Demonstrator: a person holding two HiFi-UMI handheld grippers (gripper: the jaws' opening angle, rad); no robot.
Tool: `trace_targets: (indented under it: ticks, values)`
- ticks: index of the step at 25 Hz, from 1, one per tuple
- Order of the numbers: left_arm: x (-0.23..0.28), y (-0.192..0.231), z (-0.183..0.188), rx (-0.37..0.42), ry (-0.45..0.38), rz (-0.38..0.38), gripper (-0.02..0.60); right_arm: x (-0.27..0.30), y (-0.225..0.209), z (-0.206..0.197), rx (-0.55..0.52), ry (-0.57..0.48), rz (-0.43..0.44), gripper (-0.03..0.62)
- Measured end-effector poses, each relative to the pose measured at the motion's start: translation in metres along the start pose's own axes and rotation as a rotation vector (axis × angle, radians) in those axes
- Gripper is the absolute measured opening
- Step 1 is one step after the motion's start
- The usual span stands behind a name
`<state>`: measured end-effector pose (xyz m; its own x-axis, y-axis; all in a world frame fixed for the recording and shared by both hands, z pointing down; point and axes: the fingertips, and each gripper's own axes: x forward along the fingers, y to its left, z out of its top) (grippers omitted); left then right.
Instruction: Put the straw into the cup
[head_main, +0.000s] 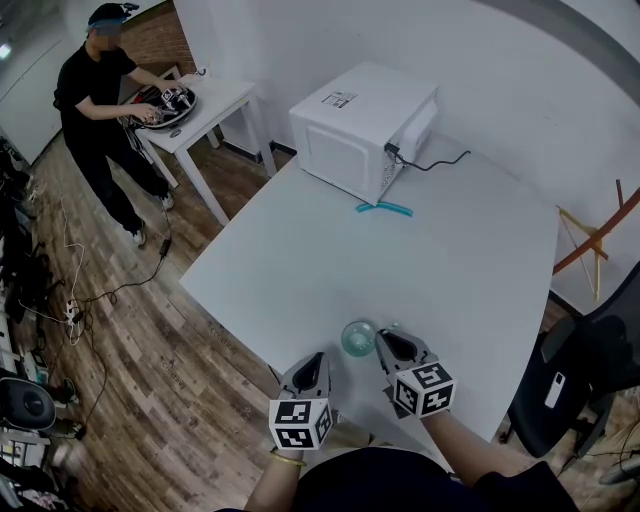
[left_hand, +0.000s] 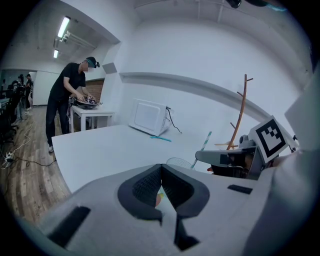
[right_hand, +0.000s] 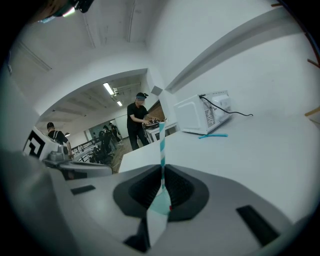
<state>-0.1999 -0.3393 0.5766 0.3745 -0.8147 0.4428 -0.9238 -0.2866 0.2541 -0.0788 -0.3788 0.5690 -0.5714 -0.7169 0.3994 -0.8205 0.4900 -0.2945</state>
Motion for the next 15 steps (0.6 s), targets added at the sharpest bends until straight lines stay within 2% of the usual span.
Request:
trace_targets:
  ticks: [15]
  values:
    - [-0.0038, 0.0010, 0.0010, -0.005, -0.003, 0.000, 0.018, 0.0026, -0.0003, 0.0006, -0.008, 0.003, -0.021, 0.041]
